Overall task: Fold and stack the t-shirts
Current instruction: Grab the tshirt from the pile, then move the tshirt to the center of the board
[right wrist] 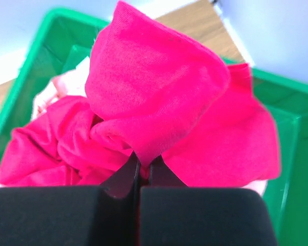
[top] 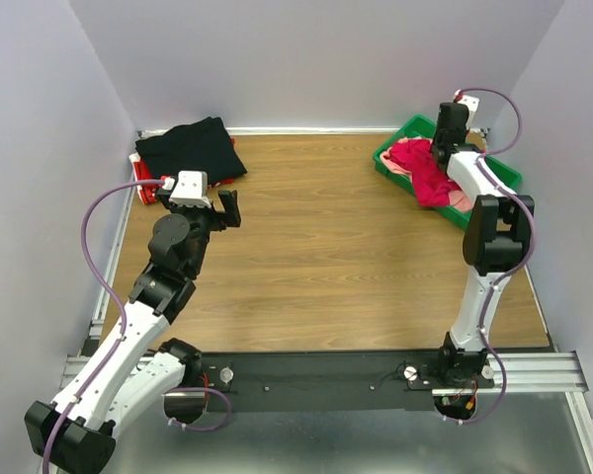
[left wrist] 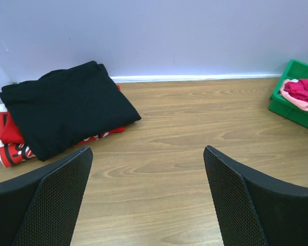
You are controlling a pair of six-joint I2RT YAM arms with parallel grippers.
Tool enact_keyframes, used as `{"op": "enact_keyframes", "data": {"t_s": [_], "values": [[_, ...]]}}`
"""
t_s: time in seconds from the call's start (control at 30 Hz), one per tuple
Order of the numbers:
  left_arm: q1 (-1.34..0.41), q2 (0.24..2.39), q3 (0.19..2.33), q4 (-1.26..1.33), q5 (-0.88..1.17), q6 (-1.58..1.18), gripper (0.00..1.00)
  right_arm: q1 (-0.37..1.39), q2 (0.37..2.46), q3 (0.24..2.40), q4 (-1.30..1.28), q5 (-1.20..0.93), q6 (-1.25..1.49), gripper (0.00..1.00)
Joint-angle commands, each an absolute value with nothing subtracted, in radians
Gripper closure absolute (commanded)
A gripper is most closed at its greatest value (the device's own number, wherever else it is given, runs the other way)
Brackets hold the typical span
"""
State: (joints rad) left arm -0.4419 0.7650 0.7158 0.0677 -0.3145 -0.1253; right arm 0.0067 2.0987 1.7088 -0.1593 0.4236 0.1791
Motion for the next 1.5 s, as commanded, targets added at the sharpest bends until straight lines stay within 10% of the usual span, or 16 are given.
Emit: {"op": "enact_keyframes", "data": {"t_s": [0.0, 0.7, 1.27, 1.47], "values": [[-0.439, 0.745, 0.683, 0.12, -0.371, -0.147, 0.04, 0.003, 1.951, 1.692, -0.14, 0.43, 0.14, 1.0], [-0.439, 0.742, 0.681, 0.11, -0.354, -0.137, 0.04, 0.003, 1.326, 1.621, -0.132, 0.025, 0.276, 0.98], [-0.439, 0.749, 0.681, 0.109, -0.356, -0.143, 0.04, 0.225, 1.308, 1.816, -0.025, -0.634, 0.571, 0.97], [-0.439, 0.749, 0.681, 0.107, -0.362, -0.144, 0.04, 0.293, 1.27, 1.677, 0.06, -0.589, 0.586, 0.72]]}}
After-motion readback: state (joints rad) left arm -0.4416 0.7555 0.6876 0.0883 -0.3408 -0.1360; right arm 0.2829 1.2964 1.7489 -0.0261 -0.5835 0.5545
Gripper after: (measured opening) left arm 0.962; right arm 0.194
